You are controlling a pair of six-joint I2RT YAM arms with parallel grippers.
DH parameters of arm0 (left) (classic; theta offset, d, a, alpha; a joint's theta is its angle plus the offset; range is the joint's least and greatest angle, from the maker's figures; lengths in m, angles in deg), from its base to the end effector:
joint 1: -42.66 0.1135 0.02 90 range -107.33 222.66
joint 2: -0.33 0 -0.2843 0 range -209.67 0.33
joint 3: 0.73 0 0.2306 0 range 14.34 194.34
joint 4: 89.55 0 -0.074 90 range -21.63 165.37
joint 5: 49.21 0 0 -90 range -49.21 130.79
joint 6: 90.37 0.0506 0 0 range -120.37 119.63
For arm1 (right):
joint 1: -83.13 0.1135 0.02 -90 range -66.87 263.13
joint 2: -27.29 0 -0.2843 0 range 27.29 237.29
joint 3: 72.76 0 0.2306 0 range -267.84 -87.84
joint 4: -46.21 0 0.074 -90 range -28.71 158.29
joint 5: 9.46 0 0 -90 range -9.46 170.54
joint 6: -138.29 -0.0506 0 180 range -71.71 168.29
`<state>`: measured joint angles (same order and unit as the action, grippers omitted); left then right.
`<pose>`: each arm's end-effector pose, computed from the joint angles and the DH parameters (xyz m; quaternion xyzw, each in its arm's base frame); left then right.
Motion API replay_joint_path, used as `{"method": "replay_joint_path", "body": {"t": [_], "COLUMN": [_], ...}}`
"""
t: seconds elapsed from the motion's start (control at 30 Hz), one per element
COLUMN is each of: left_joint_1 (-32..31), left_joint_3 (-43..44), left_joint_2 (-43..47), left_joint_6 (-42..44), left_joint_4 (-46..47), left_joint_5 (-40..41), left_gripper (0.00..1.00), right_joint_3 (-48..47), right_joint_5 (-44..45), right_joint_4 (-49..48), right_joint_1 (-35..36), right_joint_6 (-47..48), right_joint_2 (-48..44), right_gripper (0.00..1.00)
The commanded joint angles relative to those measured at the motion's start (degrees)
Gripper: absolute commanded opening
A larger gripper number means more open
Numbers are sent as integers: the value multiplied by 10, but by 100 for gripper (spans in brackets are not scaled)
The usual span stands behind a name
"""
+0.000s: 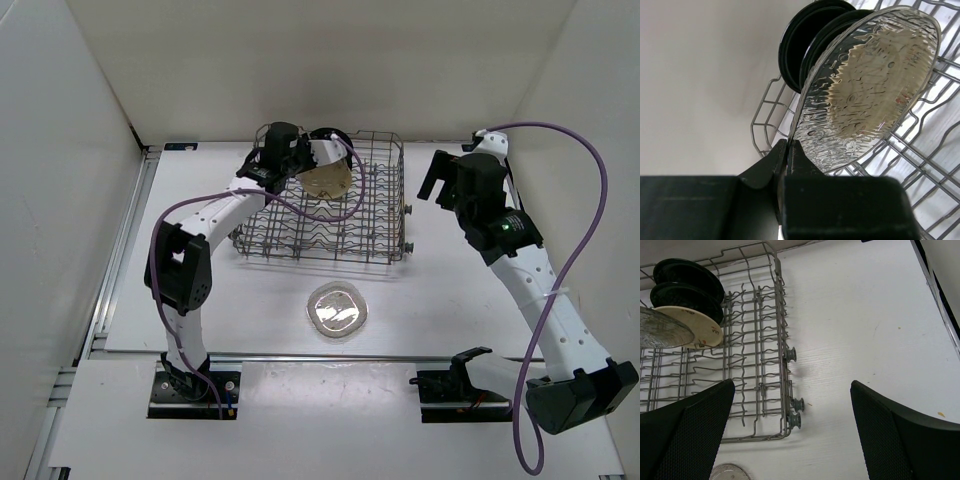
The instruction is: Load the plates into the dish rack
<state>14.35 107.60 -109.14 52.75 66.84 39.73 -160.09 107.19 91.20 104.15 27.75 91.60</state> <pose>0.4032 -0.2182 0.3248 0.5531 0.6351 0.1082 0.5282 0.2131 0.0576 0.4153 0.1255 0.8071 0.0145 0.5767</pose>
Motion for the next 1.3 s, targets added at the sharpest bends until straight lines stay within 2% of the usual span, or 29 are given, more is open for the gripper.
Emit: {"method": "replay_joint_path", "body": {"t": [0.0, 0.53, 1.27], "left_joint_1": [-10, -10, -34], "left_joint_3": [-7, -73, -95], "left_joint_2": [2, 13, -9], "left_joint_6": [8, 32, 32], "left_joint_4": [11, 11, 16], "left_joint_5": [-13, -8, -24], "left_gripper": [10, 10, 10], "right_joint_3": [-2, 9, 19], "right_joint_5": [13, 8, 13], "right_joint_4": [-20, -20, -20], "right_joint_1": [-6, -6, -6], "right_joint_6": [7, 1, 1], "right_joint_2": [-11, -22, -32], "right_gripper": [99, 99, 99]}}
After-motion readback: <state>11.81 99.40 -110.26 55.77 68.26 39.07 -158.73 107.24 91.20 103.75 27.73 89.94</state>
